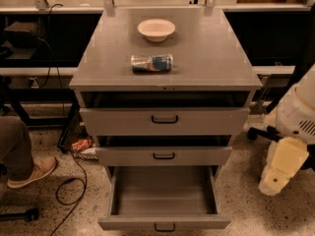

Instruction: Close bottom drawer

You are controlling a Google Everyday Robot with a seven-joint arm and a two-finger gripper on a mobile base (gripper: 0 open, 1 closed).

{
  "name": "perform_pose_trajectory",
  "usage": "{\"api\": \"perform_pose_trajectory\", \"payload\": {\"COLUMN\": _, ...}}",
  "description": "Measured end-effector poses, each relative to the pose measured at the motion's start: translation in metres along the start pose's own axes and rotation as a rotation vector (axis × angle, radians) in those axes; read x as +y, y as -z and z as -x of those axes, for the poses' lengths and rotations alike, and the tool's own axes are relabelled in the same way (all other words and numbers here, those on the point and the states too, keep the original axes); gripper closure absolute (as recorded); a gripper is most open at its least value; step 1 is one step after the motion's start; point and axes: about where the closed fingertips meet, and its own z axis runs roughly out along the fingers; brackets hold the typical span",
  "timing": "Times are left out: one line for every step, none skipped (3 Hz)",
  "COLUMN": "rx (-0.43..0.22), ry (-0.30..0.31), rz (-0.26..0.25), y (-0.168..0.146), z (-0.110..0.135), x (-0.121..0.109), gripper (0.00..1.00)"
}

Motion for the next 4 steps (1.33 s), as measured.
{"api": "perform_pose_trajectory", "payload": {"rx": 0.02, "ry": -0.015, "rz": 0.032, "y": -0.015, "z": -0.008, "x": 0.008, "gripper": 0.0}}
{"api": "perform_pose_trajectory", "payload": {"rx": 0.02, "ry": -0.015, "rz": 0.032, "y": -0.015, "z": -0.008, "x": 0.008, "gripper": 0.0}}
{"api": "perform_pose_trajectory", "payload": {"rx": 0.011, "ry": -0.039, "rz": 0.05, "y": -0.022, "z": -0.012, "x": 0.005, "gripper": 0.0}}
{"api": "perform_pose_trajectory", "payload": {"rx": 0.015, "ry": -0.13, "rz": 0.111, "y": -0.064, "z": -0.024, "x": 0.006, "gripper": 0.0}}
